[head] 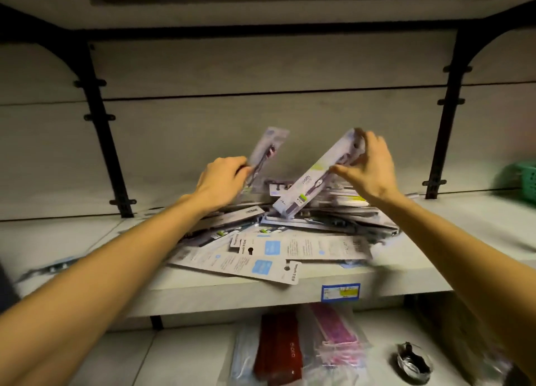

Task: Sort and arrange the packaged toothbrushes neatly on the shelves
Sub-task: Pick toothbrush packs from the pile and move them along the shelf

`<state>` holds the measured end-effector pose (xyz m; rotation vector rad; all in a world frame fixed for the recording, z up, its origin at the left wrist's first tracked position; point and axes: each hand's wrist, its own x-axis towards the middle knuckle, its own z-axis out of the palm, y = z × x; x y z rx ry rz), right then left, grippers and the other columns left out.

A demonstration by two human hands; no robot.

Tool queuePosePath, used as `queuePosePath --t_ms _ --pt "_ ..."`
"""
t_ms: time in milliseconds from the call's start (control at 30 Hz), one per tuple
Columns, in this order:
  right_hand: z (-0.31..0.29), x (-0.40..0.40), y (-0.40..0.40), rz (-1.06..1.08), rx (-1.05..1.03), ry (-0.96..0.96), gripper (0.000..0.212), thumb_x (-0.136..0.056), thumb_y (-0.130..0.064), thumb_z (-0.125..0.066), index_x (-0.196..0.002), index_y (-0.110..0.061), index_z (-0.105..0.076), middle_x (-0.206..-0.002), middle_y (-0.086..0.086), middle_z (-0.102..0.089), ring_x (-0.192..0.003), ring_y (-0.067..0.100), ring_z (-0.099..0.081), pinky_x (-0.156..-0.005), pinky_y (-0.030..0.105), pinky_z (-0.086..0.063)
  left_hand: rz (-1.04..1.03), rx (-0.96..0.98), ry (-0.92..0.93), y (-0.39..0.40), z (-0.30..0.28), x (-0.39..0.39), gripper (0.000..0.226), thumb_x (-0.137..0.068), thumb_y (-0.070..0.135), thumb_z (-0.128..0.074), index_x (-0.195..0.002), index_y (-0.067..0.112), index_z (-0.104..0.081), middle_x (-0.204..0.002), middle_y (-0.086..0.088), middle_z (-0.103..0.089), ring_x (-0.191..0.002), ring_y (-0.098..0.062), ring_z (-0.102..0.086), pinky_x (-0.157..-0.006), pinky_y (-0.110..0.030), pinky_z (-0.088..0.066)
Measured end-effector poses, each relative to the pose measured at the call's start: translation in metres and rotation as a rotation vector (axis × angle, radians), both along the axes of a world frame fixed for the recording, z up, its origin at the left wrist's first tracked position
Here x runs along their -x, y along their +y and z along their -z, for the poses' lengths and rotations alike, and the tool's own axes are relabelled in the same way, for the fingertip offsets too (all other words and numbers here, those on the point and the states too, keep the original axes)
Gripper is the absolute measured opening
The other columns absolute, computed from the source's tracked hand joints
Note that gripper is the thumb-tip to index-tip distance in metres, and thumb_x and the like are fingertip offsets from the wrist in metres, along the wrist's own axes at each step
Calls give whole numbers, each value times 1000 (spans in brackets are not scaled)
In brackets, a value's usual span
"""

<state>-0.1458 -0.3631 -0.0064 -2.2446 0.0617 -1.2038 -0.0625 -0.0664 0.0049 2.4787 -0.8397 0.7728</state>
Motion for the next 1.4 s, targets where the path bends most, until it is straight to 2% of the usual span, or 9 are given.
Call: queuePosePath --t_ms 133,233,367,533,700,1000,1133,1233,1400 --pt "-35 15 33 -89 96 -204 85 -74 -28 -82 -145 -34 -36 -131 4 -42 -97 20 -64 -83 43 -60 23 280 99 22 -13 1 39 -100 24 -58 -64 13 -47 -61 -9 -53 -66 -24 -44 -62 -37 -39" --pt "-55 27 64 -118 175 -326 81 -79 -28 -73 -148 -37 -32 -138 6 -36 -97 15 -61 -76 38 -62 114 453 235 43 -21 11 30 -101 17 -56 -88 -10 -61 -91 -35 -64 -81 -19 -53 -84 -51 -54" --pt "-71 46 123 -142 173 -443 83 -81 -21 -68 -152 -37 -29 -137 6 -40 -93 3 -53 -76 24 -56 187 626 282 89 -28 37 17 -101 12 -56 -100 0 -68 -99 -28 -70 -86 -24 -63 -85 -52 -57" --pt "-70 76 219 -310 3 -489 80 -89 -14 -62 -157 -18 -20 -151 8 -42 -127 13 -52 -106 30 -48 249 671 316 165 -33 81 16 -103 11 -53 -99 1 -65 -84 -11 -68 -75 -16 -66 -78 -42 -58" --pt "-68 106 326 -293 -40 -611 69 -93 -12 -59 -151 1 -26 -146 -1 -35 -127 -18 -38 -105 4 -31 305 615 333 251 -26 135 19 -104 11 -51 -107 -1 -65 -95 -17 -69 -87 -23 -65 -82 -43 -57" --pt "-38 128 510 -498 39 -393 68 -94 -29 -58 -153 -18 -27 -150 1 -45 -122 -15 -45 -104 6 -36 119 550 148 417 10 172 29 -103 28 -53 -88 4 -60 -82 -25 -64 -69 -28 -60 -63 -41 -49" --pt "-22 104 585 -640 84 -238 71 -97 -37 -55 -156 -25 -18 -148 -1 -49 -125 8 -55 -106 34 -48 74 643 278 479 28 151 31 -103 19 -52 -99 -12 -55 -90 -36 -60 -78 -28 -58 -77 -59 -57" --pt "-6 73 628 -726 102 -112 74 -98 -42 -54 -157 -24 -14 -151 -1 -46 -129 12 -53 -107 42 -48 19 721 363 516 42 127 18 -100 8 -53 -97 -8 -61 -77 -24 -61 -76 -23 -58 -73 -43 -57" --pt "16 4 676 -766 42 71 72 -99 -36 -55 -157 -15 -18 -149 0 -49 -127 10 -52 -107 29 -41 -75 807 471 565 55 84 9 -100 7 -55 -94 3 -61 -83 -15 -62 -75 -25 -60 -71 -49 -59"
